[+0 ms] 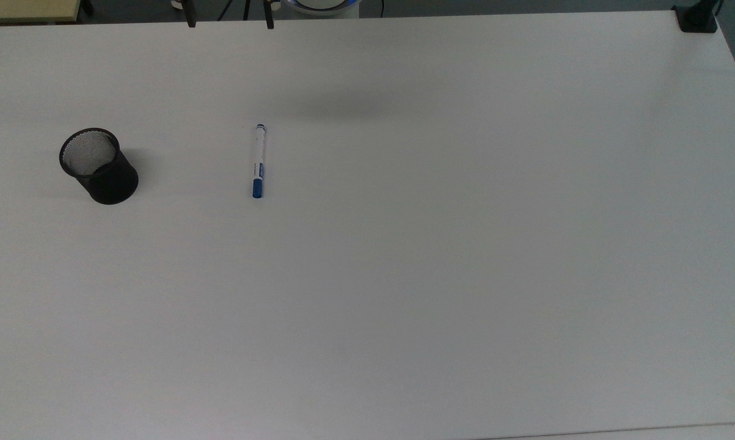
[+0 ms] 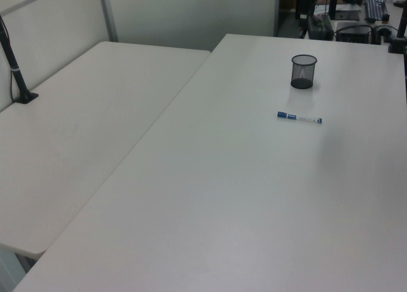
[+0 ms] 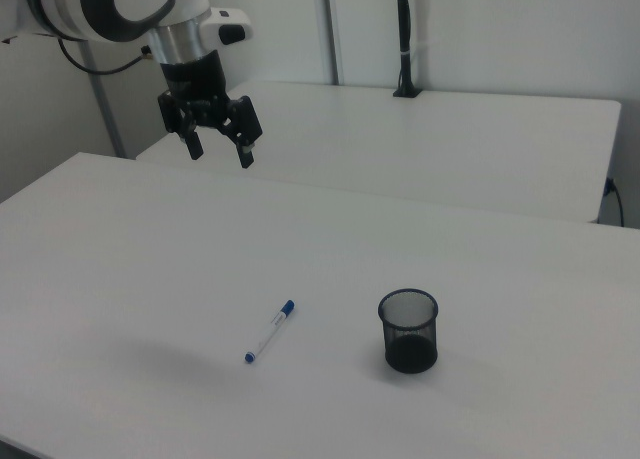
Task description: Insert the marker
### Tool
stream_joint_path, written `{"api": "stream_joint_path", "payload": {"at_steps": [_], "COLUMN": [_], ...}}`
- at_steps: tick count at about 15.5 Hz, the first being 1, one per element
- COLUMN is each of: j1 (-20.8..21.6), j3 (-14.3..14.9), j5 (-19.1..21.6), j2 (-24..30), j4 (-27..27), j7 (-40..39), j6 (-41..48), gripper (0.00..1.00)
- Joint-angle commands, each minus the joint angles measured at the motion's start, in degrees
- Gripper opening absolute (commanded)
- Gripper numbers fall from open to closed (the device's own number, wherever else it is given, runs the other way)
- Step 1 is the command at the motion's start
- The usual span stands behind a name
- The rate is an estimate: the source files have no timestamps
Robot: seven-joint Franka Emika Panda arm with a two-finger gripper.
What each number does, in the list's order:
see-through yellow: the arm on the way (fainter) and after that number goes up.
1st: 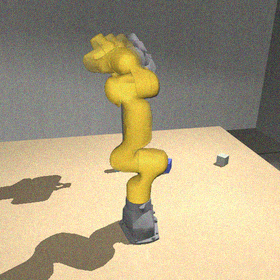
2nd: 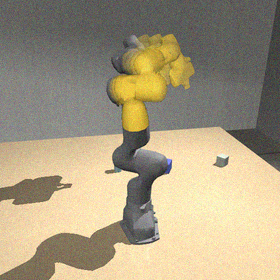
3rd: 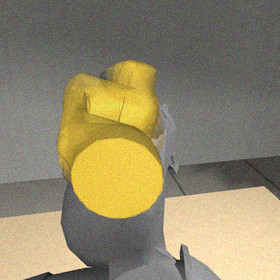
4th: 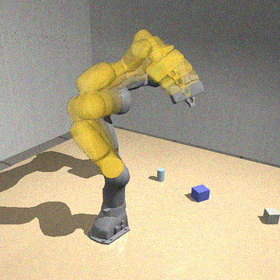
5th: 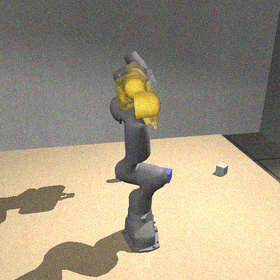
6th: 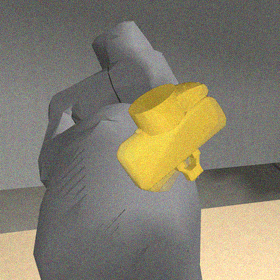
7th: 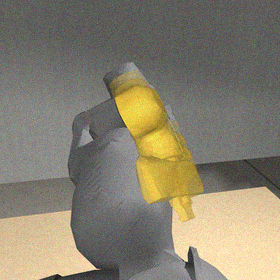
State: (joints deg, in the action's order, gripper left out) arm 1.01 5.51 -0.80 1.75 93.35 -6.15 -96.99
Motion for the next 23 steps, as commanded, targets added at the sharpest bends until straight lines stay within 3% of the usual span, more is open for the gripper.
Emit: {"api": "stream_joint_path", "payload": {"at_steps": [1, 10, 16, 20, 23], "j1": [-0.2, -0.4, -0.4, -0.5, -0.7], "j3": [-0.3, -0.3, 2.0, 2.1, 2.1], "j5": [0.4, 0.3, -0.9, -4.9, -4.9], "j2": [0.9, 1.0, 0.4, -2.6, -2.7], "j4": [1.1, 1.1, 2.5, 8.5, 17.9], "j7": [0.6, -0.2, -16.5, -15.1, -7.1], "j6": [0.1, 0.2, 0.8, -2.7, -17.1], "gripper": [1.0, 1.0, 1.0, 1.0, 1.0]}}
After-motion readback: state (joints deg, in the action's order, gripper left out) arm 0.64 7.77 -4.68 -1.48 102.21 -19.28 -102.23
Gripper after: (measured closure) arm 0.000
